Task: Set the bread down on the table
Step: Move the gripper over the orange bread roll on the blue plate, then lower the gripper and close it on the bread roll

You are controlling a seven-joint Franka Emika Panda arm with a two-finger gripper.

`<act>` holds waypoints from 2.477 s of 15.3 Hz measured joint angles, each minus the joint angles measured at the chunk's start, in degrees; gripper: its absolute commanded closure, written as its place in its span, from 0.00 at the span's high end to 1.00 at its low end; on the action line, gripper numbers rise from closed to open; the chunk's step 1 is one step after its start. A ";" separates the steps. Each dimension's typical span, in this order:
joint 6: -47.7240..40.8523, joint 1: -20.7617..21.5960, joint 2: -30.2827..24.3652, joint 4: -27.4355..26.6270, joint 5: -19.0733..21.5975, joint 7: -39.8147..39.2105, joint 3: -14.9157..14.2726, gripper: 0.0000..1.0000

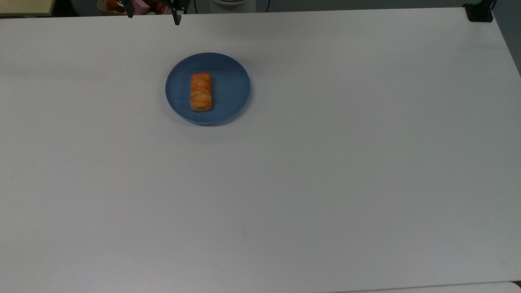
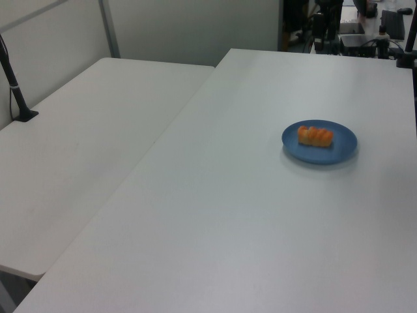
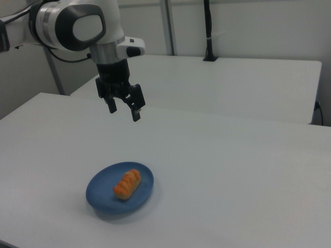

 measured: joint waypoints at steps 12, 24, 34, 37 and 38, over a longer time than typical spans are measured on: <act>13.44 -1.08 0.79 -13.42 -0.02 -0.62 2.13 1.00; 32.79 -0.94 6.84 -27.90 -0.13 -6.05 4.88 1.00; 33.66 -0.91 8.12 -28.10 -1.72 -6.12 7.21 0.00; 33.66 -0.91 8.11 -28.10 -1.73 -6.21 7.22 0.00; 33.66 -0.91 8.09 -28.10 -1.73 -6.22 7.22 0.00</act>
